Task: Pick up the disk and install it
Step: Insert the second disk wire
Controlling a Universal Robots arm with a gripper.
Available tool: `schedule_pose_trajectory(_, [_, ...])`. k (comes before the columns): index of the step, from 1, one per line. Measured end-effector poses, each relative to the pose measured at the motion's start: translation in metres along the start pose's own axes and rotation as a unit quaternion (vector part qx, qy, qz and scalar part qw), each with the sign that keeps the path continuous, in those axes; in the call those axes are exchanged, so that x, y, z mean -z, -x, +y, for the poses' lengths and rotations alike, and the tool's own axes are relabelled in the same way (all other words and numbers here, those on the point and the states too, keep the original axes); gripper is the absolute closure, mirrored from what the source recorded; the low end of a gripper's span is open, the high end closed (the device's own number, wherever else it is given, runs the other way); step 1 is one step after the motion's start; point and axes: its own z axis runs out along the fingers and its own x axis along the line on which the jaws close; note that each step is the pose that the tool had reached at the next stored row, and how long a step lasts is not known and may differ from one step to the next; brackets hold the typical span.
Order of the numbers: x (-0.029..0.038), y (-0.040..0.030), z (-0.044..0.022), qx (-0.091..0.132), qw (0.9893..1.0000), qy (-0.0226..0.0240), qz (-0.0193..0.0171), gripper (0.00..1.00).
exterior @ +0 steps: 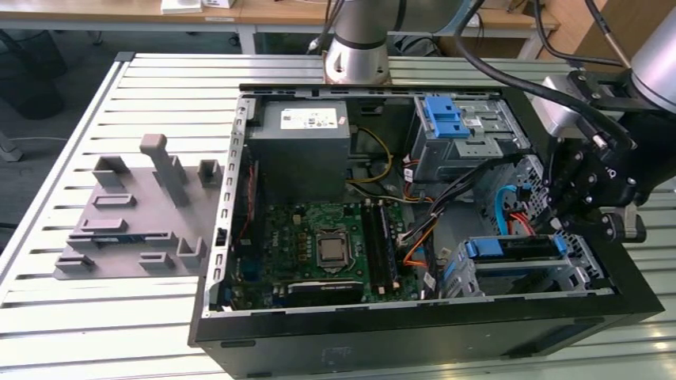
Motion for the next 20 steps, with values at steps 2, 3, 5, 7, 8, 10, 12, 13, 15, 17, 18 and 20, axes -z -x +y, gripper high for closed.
schedule_pose_trajectory(2, [0.0,-0.0002,0.003,0.0,1.0,-0.0019,-0.0001,0.89])
schedule_pose_trajectory(3, [-0.0002,-0.0004,0.0055,0.0,1.0,-0.0038,-0.0003,0.89])
schedule_pose_trajectory(5, [-0.0004,-0.0009,0.0127,0.0,1.0,-0.0091,-0.0007,0.89])
schedule_pose_trajectory(7, [-0.0005,-0.0011,0.0141,0.0,0.9999,-0.0114,-0.0008,0.89])
schedule_pose_trajectory(8, [-0.0004,-0.0012,0.0146,0.0,0.9999,-0.0114,-0.0009,0.89])
schedule_pose_trajectory(10, [0.0024,-0.001,0.0148,0.0,0.9999,-0.0114,-0.0014,0.89])
schedule_pose_trajectory(12, [0.0106,-0.0008,0.0152,0.0,0.9999,-0.0114,-0.0016,0.89])
schedule_pose_trajectory(13, [0.0141,-0.0007,0.0159,0.0,0.9999,-0.0114,-0.0015,0.89])
schedule_pose_trajectory(15, [0.0156,-0.001,0.0211,0.0,0.9999,-0.0114,-0.002,0.89])
schedule_pose_trajectory(17, [0.0163,-0.0016,0.0282,0.0,0.9999,-0.0114,-0.0025,0.89])
schedule_pose_trajectory(18, [0.0175,-0.0017,0.03,0.0,0.9999,-0.0114,-0.0025,0.89])
schedule_pose_trajectory(20, [0.0234,-0.0014,0.0315,0.0,0.9999,-0.0114,-0.0027,0.89])
